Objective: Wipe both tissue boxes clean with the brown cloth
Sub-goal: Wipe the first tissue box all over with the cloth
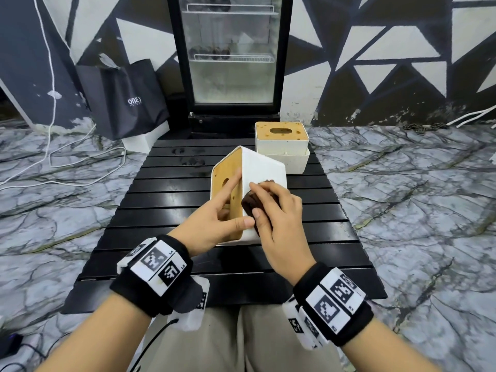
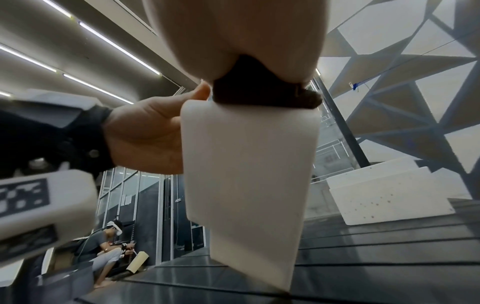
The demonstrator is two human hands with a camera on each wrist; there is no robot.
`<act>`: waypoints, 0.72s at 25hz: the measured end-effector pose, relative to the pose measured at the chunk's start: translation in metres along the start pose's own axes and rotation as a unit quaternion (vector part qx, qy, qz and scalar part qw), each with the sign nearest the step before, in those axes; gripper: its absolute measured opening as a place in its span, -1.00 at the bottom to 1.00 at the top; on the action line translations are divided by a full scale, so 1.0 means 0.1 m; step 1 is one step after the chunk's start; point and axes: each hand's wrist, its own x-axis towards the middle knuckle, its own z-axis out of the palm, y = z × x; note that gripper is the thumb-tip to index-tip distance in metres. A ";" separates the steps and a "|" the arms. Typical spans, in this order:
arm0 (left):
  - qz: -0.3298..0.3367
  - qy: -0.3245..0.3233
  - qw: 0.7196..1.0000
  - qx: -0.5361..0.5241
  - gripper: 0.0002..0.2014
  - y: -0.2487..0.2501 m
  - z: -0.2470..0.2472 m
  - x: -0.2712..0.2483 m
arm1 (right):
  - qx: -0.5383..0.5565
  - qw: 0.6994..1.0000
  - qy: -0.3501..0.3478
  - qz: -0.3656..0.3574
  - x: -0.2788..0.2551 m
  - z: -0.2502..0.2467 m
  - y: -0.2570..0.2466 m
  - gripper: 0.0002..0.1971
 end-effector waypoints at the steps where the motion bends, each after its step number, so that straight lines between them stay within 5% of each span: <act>1: 0.003 -0.004 1.000 0.006 -0.11 0.01 0.02 0.00 | 0.006 1.000 -0.004 0.000 0.06 0.00 0.01 -0.58; 6: 0.002 0.006 1.000 0.008 -0.12 0.01 0.02 0.03 | 0.002 0.999 -0.007 0.037 0.25 -0.05 0.14 -0.52; 18: 0.005 -0.018 1.000 0.014 -0.08 0.00 0.02 -0.03 | -0.008 1.000 -0.015 -0.007 0.68 -0.08 0.12 -0.60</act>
